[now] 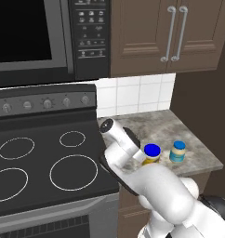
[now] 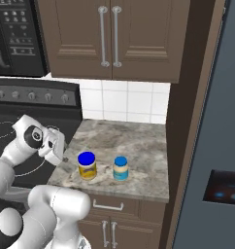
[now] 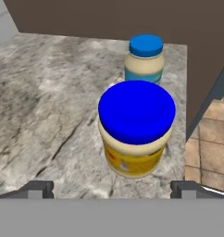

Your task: Place the mayonnaise and mayonnaise from the counter to the top shelf of the fridge. If the existing items in the fridge are on the top shelf, move them to other shelves.

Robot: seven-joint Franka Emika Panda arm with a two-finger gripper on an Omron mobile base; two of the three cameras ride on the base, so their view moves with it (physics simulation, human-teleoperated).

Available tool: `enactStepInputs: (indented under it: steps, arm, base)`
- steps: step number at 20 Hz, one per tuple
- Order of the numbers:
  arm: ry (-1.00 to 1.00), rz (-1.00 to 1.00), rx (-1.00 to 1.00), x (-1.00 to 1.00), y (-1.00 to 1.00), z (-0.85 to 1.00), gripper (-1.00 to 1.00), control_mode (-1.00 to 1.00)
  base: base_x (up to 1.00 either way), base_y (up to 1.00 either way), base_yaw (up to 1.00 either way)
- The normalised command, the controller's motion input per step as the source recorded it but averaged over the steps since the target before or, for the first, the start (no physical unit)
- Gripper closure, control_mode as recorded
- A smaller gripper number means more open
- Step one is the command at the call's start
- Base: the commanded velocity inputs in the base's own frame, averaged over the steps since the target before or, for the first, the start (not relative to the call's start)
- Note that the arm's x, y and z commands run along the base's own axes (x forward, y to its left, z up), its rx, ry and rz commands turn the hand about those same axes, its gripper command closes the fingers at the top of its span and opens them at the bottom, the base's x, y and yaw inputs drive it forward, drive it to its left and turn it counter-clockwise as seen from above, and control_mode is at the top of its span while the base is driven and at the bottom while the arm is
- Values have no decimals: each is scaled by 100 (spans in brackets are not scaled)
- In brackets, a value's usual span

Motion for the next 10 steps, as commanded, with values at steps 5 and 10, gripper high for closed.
enactStepInputs:
  steps: [5, 10]
  arm:
    - [-5, -1, -5, 0, -26, -17, -100, -100]
    - [0, -4, 0, 7, -9, -1, -100, -100]
  base:
    - [0, 0, 0]
    - [0, 0, 0]
